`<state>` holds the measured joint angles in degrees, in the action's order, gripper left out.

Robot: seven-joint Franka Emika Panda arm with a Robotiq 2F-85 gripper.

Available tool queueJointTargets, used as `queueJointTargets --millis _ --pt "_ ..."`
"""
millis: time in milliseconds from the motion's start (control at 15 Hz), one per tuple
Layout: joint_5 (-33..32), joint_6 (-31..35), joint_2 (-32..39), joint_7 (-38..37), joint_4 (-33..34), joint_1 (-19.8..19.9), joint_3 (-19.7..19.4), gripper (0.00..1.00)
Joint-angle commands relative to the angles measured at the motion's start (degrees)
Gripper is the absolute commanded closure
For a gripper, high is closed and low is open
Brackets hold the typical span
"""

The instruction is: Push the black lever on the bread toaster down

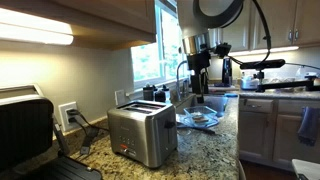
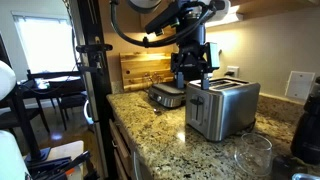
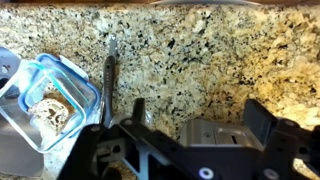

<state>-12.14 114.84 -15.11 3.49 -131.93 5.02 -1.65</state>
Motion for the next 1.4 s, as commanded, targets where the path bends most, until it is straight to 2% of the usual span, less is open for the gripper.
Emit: queueJointTargets --millis 0,533,933,1067,1333 --pt "-0.12 -0.14 0.06 -0.11 0.09 -0.55 -0.50 0.00" --pt "0.32 -0.03 0.15 -0.14 0.08 -0.61 -0.56 0.00" --pt "6.20 0.92 -0.40 -1.65 -1.04 -2.14 -0.01 0.00" --pt "8.59 1.67 -0.46 -1.70 -1.34 -2.80 0.32 0.00" --pt "10.66 7.27 -0.40 -1.26 -2.86 -3.52 0.92 0.00"
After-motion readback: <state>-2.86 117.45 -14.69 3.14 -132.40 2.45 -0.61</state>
